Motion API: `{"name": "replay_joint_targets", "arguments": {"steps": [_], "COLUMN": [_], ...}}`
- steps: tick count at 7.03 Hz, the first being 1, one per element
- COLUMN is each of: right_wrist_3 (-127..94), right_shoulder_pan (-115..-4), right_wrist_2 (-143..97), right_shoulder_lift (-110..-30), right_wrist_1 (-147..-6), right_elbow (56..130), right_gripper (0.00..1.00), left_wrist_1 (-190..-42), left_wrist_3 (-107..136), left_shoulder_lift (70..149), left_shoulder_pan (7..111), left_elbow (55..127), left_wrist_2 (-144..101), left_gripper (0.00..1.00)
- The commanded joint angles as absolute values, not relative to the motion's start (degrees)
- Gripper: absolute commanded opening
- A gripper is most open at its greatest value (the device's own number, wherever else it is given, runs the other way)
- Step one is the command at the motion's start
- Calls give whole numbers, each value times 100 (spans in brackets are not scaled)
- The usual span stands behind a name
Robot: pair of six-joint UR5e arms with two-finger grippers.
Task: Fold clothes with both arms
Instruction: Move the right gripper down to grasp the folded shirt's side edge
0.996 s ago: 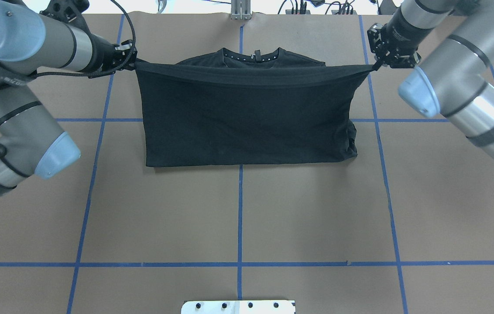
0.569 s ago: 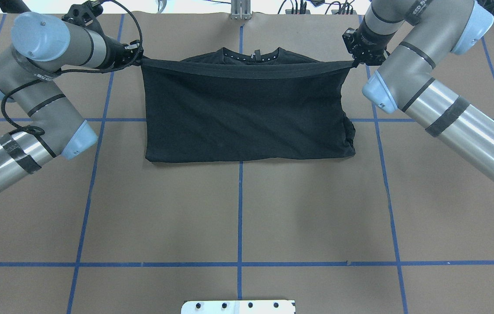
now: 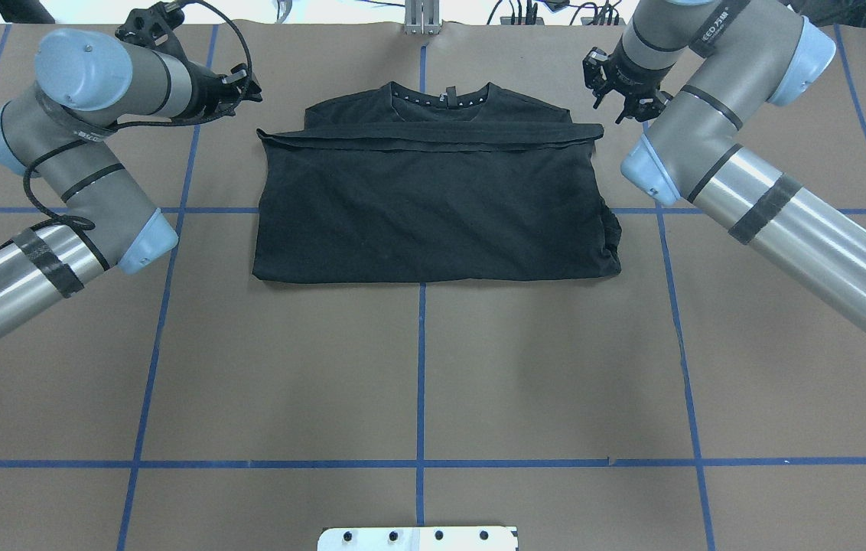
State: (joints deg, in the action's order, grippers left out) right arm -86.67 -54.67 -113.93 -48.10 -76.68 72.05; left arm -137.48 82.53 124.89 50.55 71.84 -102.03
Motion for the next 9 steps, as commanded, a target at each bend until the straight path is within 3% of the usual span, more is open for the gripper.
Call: {"name": "replay_joint_targets", "arguments": {"steps": [1, 4, 5, 7, 9], "right_wrist_3": [-8736, -9892, -10471, -11178, -11180], "right_shoulder_pan": [-5467, -4967, -4783, -4091, -3947], "right_wrist_2": [-11390, -11364, -11356, -10544, -10415], "right_shoulder_lift": [-4807, -6340, -6755, -7232, -7268], "right_wrist_1": [-7594, -7533, -7184, -5955, -5924], "right_elbow": [7294, 9292, 9629, 9537, 9414], "right_gripper": [69, 78, 79, 80, 79], "left_wrist_1": [-13781, -13781, -13773, -13755, -13746], "left_wrist_3": [8253, 8253, 8253, 8244, 8244], "left_shoulder_lift": [12498, 12472, 12463, 12437, 12428], "left_shoulder_pan": [5115, 5142, 5142, 5142, 5150], "left_elbow": [7215, 7409, 7409, 7479, 7506], "left_wrist_2": [-10195, -10239, -10239, -10239, -10239], "left_gripper": [58, 58, 58, 58, 58]}}
